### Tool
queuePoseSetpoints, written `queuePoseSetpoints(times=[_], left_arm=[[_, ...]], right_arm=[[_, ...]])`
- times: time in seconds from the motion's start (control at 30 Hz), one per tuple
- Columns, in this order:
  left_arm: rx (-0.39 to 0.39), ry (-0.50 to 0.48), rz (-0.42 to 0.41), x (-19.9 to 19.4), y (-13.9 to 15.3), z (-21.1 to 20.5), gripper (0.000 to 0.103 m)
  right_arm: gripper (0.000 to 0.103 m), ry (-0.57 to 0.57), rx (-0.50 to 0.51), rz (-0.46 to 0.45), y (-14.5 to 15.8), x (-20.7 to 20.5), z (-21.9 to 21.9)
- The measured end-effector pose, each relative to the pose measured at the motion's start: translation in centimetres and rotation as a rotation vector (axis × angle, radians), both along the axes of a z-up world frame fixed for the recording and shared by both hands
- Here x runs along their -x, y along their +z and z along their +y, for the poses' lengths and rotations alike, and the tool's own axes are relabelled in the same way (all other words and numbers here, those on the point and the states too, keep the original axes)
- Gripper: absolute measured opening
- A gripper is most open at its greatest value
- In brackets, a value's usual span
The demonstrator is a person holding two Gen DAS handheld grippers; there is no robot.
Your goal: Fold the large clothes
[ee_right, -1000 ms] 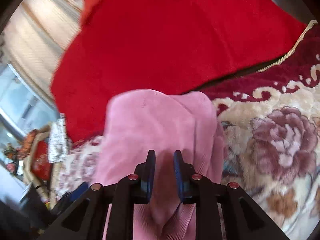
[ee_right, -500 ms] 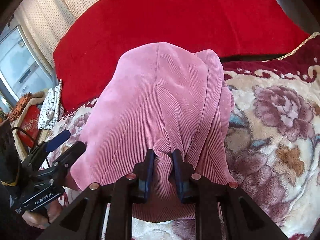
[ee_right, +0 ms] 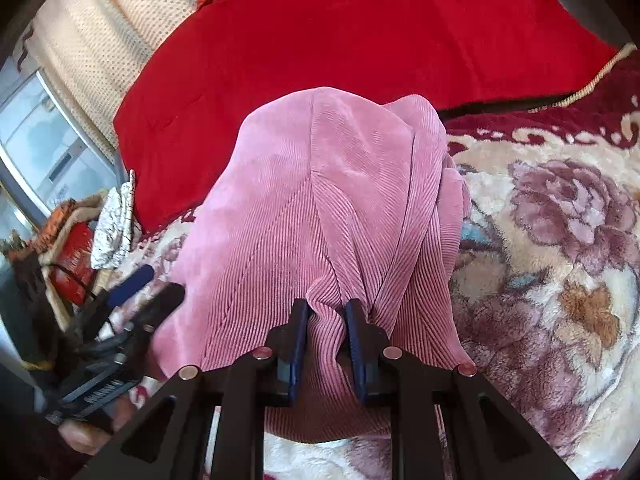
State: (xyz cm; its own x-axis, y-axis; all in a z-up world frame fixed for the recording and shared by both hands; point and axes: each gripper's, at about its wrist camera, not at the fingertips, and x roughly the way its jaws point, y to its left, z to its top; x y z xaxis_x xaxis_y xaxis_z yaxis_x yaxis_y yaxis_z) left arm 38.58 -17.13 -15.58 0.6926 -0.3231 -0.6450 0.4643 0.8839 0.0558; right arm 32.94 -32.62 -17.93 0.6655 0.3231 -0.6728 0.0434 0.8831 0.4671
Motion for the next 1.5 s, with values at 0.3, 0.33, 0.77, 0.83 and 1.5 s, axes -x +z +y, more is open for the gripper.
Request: queuePoseSetpoints(times=[0.3,0.33,0.77,0.83,1.5], left_arm=[[0.003,-0.024,0.032,-0.8,-0.4,-0.4,0.083],[0.008,-0.026,0.039,-0.9,-0.4,-0.4,0.083],[0.047,-0.058,0.078,-1.8,-0.2,0.3,0.083],[0.056,-0.057,0.076,-1.7,0.2,0.8,0.083],[-0.035,-0.025,0.036,-0.9,1.2,2.3,0.083]], right_arm=[[0.025,0.092,-0.082,-0.064,5.2,-7.0,-2.4],[0.025,0.108,-0.083,-0.062,5.6,-8.7,-2.4],[0.027,0.046,0.005,0.107,1.4,-19.2,-3.4],[0.027,0.024,0.036,0.079,2.3,-17.0,-3.8],[0.037,0.009,-0.051,-0.058,0.1,-1.2,-2.1]])
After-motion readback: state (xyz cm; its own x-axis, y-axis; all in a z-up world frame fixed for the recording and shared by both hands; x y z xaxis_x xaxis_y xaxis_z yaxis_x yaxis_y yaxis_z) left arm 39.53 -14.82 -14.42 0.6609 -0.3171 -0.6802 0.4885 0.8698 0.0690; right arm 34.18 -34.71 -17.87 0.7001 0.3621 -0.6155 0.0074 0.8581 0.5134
